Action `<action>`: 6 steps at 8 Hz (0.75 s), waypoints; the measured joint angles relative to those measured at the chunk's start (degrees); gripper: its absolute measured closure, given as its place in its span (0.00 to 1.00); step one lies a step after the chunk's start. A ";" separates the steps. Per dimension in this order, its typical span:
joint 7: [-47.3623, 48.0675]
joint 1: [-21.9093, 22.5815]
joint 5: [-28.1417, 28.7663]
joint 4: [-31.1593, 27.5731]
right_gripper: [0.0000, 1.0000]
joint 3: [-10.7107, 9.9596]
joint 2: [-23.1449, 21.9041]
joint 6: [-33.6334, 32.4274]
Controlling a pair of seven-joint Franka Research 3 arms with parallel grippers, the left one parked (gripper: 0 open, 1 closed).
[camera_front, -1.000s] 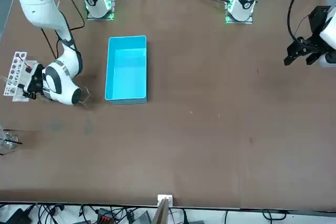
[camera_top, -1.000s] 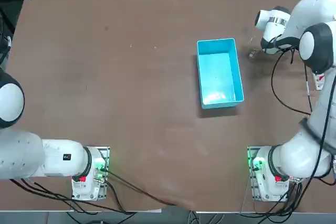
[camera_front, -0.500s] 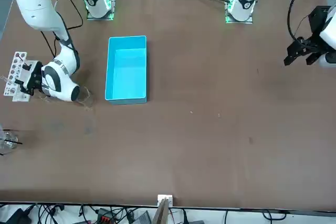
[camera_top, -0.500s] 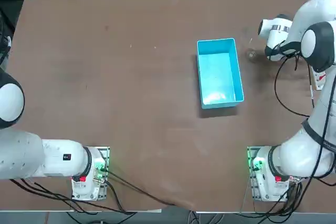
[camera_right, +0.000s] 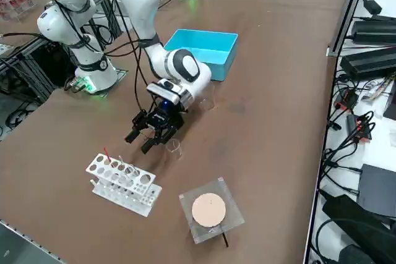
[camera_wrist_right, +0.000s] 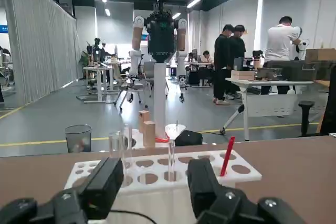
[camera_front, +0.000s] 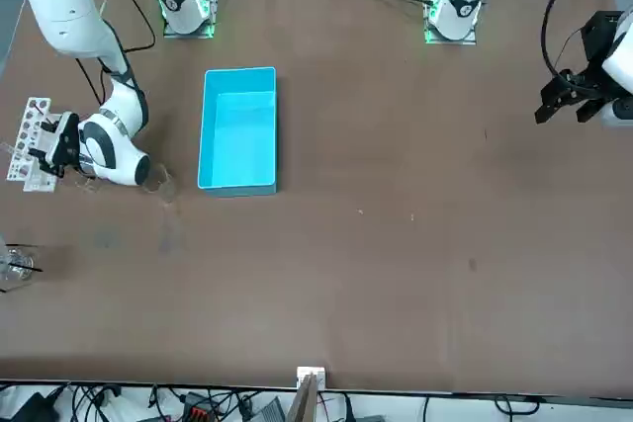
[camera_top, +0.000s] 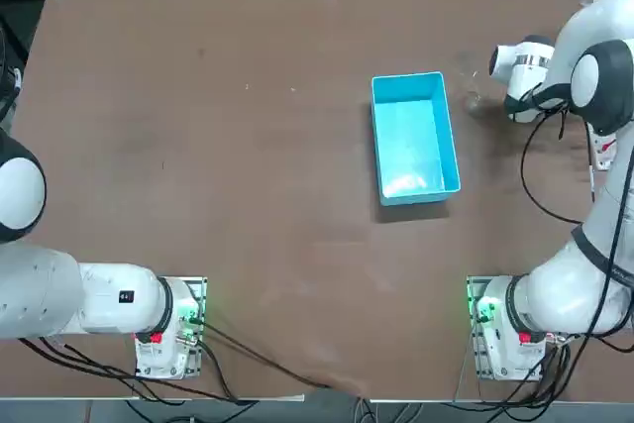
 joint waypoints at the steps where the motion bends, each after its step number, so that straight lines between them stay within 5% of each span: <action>1: 0.35 -0.21 -0.64 -0.85 0.25 0.00 -0.03 0.79; 6: 2.24 -1.79 -5.05 -4.02 0.29 -0.01 -0.31 1.39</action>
